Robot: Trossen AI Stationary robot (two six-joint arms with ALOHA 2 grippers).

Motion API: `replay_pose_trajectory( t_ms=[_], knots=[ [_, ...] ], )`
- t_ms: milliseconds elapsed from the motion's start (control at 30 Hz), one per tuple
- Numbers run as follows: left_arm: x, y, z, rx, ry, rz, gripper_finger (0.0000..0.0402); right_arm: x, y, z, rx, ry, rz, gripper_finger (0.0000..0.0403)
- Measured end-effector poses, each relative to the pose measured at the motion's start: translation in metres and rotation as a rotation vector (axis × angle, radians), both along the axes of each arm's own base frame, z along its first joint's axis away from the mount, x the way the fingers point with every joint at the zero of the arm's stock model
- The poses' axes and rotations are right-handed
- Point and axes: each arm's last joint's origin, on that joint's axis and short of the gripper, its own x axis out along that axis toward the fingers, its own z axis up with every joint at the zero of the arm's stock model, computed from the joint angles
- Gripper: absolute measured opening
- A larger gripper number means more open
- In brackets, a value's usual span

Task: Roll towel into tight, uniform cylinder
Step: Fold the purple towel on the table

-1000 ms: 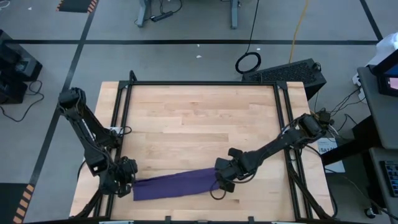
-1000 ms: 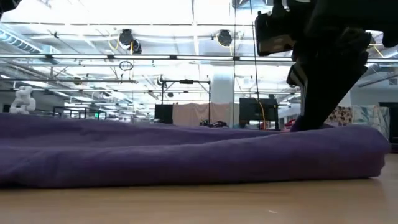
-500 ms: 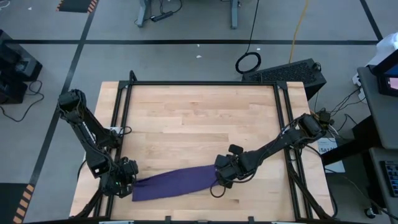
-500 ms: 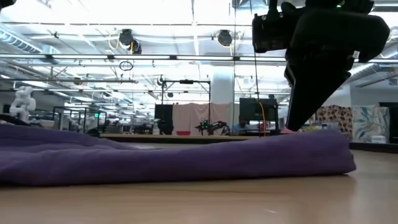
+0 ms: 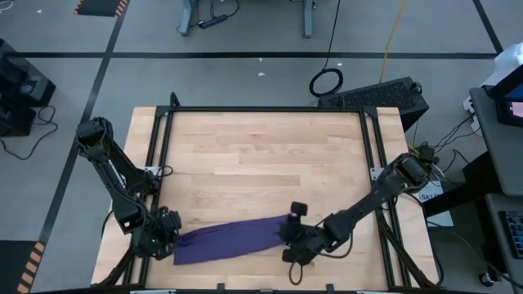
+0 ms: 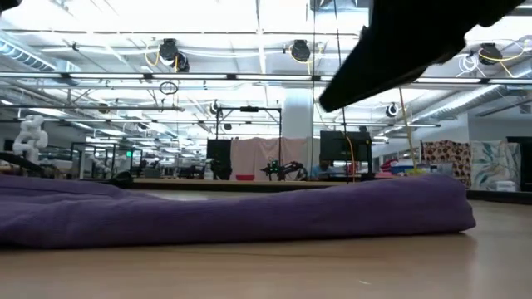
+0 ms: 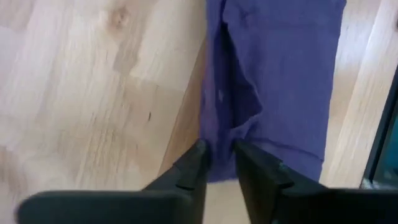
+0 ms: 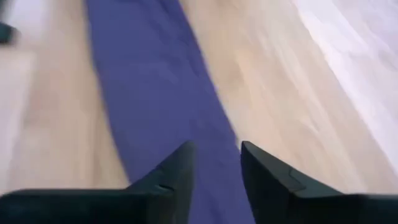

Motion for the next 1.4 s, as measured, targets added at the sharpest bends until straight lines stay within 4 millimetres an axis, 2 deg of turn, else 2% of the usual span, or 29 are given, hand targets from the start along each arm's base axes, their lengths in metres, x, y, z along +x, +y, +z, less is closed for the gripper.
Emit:
replay_pose_trajectory(
  t_ms=[100, 233, 333, 500, 667, 733, 867, 1000, 1133, 1267, 1400],
  knots=[
    [0.001, -0.004, 0.007, -0.026, 0.003, -0.049, 0.0133, 0.001, -0.005, -0.018, 0.024, -0.127, 0.083, 0.0075],
    [0.002, -0.010, 0.020, -0.093, 0.005, -0.079, 0.0168, -0.008, -0.024, -0.039, 0.070, -0.308, 0.182, 0.0014],
    [0.005, -0.014, 0.028, -0.109, -0.037, -0.067, 0.0177, -0.016, -0.040, -0.048, 0.153, -0.408, 0.259, 0.0008],
    [0.005, -0.015, 0.027, 0.000, -0.214, -0.005, 0.0177, -0.027, -0.054, -0.066, 0.162, -0.362, 0.280, 0.0007],
    [0.008, -0.026, 0.006, 0.053, -0.231, 0.004, 0.0177, -0.027, -0.054, -0.093, 0.143, -0.274, 0.301, 0.0003],
    [0.011, -0.033, -0.007, 0.078, -0.199, -0.008, 0.0177, -0.028, -0.055, -0.107, 0.162, -0.238, 0.276, 0.0003],
    [0.017, -0.035, -0.033, 0.159, -0.078, -0.021, 0.0177, -0.027, -0.056, -0.120, 0.212, -0.235, 0.207, 0.0001],
    [0.023, -0.028, -0.045, 0.263, -0.006, -0.001, 0.0177, -0.033, -0.051, -0.123, 0.248, -0.196, 0.160, 0.0001],
    [0.029, -0.010, -0.046, 0.427, -0.013, 0.012, 0.0177, -0.041, -0.044, -0.117, 0.257, -0.180, 0.095, 0.0001],
    [0.035, 0.004, -0.035, 0.489, 0.018, -0.085, 0.0177, -0.053, -0.038, -0.110, 0.247, -0.154, 0.016, 0.0001],
    [0.031, 0.017, -0.011, 0.491, 0.064, -0.160, 0.0177, -0.065, -0.033, -0.099, 0.243, -0.138, -0.052, 0.0000]
  ],
)
